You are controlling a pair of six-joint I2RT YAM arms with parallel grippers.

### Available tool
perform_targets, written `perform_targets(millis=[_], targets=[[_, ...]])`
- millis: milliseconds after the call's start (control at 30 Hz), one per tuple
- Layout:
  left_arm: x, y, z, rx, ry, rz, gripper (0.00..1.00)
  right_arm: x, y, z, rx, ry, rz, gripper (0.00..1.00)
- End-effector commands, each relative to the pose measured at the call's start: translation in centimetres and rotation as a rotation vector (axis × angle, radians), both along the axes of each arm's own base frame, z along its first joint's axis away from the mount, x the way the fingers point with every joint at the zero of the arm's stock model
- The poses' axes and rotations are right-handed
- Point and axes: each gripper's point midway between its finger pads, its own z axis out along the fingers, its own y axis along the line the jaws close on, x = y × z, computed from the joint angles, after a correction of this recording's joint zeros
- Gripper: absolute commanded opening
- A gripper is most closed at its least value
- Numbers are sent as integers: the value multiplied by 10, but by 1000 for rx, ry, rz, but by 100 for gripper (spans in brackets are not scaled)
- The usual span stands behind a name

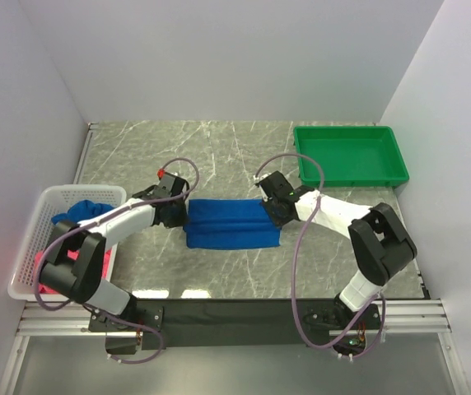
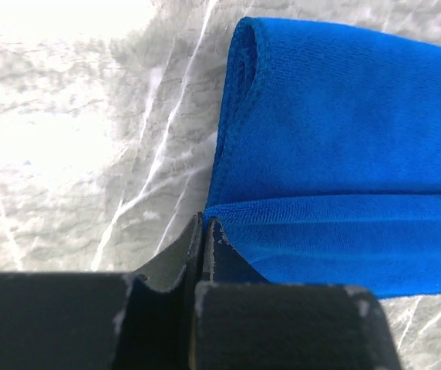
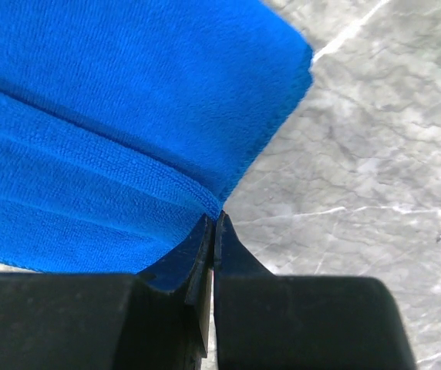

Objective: Fold and stack the towels
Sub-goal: Fold the towel

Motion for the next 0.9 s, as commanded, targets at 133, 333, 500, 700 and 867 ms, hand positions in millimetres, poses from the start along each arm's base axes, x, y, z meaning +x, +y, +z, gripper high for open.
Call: perform_targets(millis=[133,333,500,700,867], targets=[[4,20,46,60,-110,13,1,4,-19,47,-26,-113,-74,0],[-5,18,51,29,-117,-3,1,-9,-25,48,-16,-95,-102,0],[-11,12,43,-1,-104,-27,2,-21,-23,37,4,-53,-103,0],[-22,10,18,2,-38,-33,5,-27,-15,24,-4,19,-110,0],[-25,13,6,15,-9,-15,13,-34,-11,10,-24,102,-107,7]])
